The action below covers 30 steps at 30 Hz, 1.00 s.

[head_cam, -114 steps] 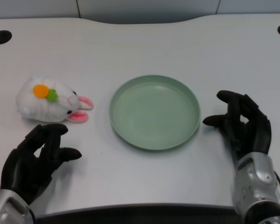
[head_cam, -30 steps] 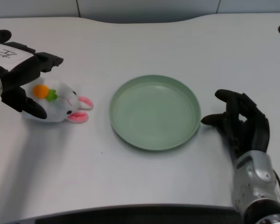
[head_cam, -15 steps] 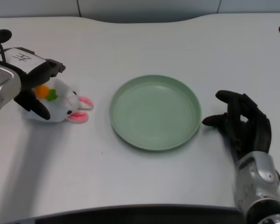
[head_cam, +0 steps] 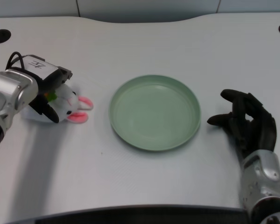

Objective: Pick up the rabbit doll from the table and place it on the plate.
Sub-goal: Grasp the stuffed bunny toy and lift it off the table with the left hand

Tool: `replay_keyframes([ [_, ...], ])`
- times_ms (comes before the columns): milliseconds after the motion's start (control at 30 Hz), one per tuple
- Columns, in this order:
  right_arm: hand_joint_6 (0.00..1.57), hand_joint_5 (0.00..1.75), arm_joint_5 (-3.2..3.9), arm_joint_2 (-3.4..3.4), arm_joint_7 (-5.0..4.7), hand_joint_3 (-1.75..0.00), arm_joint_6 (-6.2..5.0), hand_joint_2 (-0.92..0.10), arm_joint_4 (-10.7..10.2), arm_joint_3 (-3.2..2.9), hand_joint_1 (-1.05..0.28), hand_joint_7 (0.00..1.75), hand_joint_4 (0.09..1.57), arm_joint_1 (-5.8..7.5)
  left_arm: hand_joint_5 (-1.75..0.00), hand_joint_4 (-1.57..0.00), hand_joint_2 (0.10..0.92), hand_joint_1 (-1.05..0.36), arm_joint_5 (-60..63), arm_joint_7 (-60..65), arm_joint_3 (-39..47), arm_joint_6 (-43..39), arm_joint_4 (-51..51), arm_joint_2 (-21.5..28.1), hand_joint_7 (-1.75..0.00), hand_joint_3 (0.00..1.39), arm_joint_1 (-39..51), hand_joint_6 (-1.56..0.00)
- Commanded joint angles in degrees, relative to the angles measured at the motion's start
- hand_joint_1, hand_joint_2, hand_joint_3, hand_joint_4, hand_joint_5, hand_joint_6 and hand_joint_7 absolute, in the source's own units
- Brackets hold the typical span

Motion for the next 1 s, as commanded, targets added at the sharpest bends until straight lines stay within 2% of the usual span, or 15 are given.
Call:
replay_keyframes([
  [33,0.81,1.24,0.3,-0.04,0.09,-0.39,0.34,-0.92,0.9,-0.28,-0.43,0.88,0.91,0.36,-0.08,-0.11,0.907,-1.0,1.0,1.6,-2.4,-0.3,4.1,-1.0,-0.02,0.0,-1.6,-0.17],
  [167,0.83,1.23,0.36,-0.03,0.02,-0.39,0.64,-0.92,0.8,-0.43,-0.43,0.87,0.91,0.37,-0.09,-0.11,0.892,-1.0,0.9,3.2,-3.9,-0.6,7.2,-1.9,-0.01,0.0,-2.1,-0.18],
  [200,0.83,1.23,0.57,-0.09,0.47,-0.39,0.58,-0.92,0.9,-0.59,-0.43,0.86,0.91,0.3,-0.08,-0.11,0.89,-1.0,0.9,3.3,-4.3,-0.7,7.9,-2.2,-0.01,0.0,-2.1,-0.18],
  [267,0.83,1.23,1.26,-0.25,2.03,-0.39,0.43,-0.92,1.2,-1.18,-0.43,0.86,0.92,0.11,-0.08,-0.1,0.887,-0.99,1.1,3.6,-5.1,-0.5,9.1,-2.7,-0.01,0.0,-2.3,-0.18],
  [367,0.83,1.23,1.69,-0.33,3.23,-0.38,0.05,-0.92,1.6,-1.79,-0.44,0.85,0.92,0.18,-0.07,-0.09,0.894,-0.98,2.8,5.1,-7.6,0.2,10.8,-3.1,0.0,0.0,-2.8,-0.16],
  [433,0.83,1.23,1.77,0.01,3.25,-0.38,-0.36,-0.92,1.3,-1.9,-0.43,0.85,0.91,0.43,-0.07,-0.1,0.889,-0.95,3.5,6.6,-8.7,0.4,11.8,-3.3,-0.01,0.0,-2.9,-0.17],
  [533,0.83,1.22,1.47,-0.21,2.91,-0.39,-0.2,-0.92,1.6,-1.81,-0.43,0.84,0.91,0.31,-0.07,-0.12,0.885,-0.92,3.8,9.5,-9.8,0.0,13.0,-3.3,-0.01,0.0,-2.9,-0.18],
  [600,0.84,1.22,1.43,-0.39,2.88,-0.38,-0.07,-0.92,1.9,-1.85,-0.45,0.84,0.93,0.15,-0.09,-0.17,0.87,-0.86,3.5,11.7,-9.9,-0.5,13.6,-3.4,-0.02,0.0,-2.7,-0.22],
  [633,0.84,1.22,1.68,-0.35,3.09,-0.37,0.0,-0.92,2.0,-2.05,-0.45,0.83,0.93,0.06,-0.1,-0.18,0.866,-0.84,3.7,14.3,-10.2,-0.8,13.8,-3.3,-0.02,0.0,-2.3,-0.24],
  [733,0.84,1.21,2.12,-0.17,3.4,-0.37,0.01,-0.92,2.0,-2.41,-0.44,0.83,0.93,-0.03,-0.19,-0.37,0.829,-0.74,4.3,21.0,-11.0,-1.2,14.3,-3.2,-0.07,0.0,-1.5,-0.4],
  [767,0.84,1.21,1.97,-0.16,3.2,-0.36,-0.06,-0.92,2.0,-2.29,-0.44,0.82,0.93,0.04,-0.24,-0.43,0.818,-0.71,4.6,23.6,-11.4,-1.2,14.5,-3.1,-0.08,0.0,-1.2,-0.47],
  [833,0.84,1.21,1.86,-0.03,3.08,-0.37,-0.3,-0.92,1.8,-2.15,-0.43,0.82,0.93,0.15,-0.6,-0.52,0.809,-0.58,5.0,29.5,-11.8,-0.6,14.9,-3.1,-0.11,0.0,-0.6,-0.72],
  [900,0.83,1.21,1.84,0.14,2.91,-0.37,-0.32,-0.92,1.5,-2.06,-0.43,0.82,0.92,0.24,-0.85,-0.53,0.804,-0.53,5.1,31.9,-12.1,-0.5,15.4,-3.2,-0.14,0.0,-0.6,-0.83],
  [933,0.83,1.21,1.65,0.24,2.43,-0.37,-0.2,-0.92,1.3,-1.88,-0.43,0.82,0.92,0.28,-0.91,-0.52,0.802,-0.52,5.3,33.3,-12.3,-1.0,15.7,-3.0,-0.15,0.0,-0.7,-0.85],
  [1000,0.83,1.22,1.31,0.26,1.78,-0.38,-0.01,-0.92,0.9,-1.52,-0.43,0.83,0.92,0.34,-1.15,-0.61,0.834,-0.37,5.7,36.9,-12.8,-2.2,15.9,-2.5,-0.2,0.0,-0.7,-0.92],
])
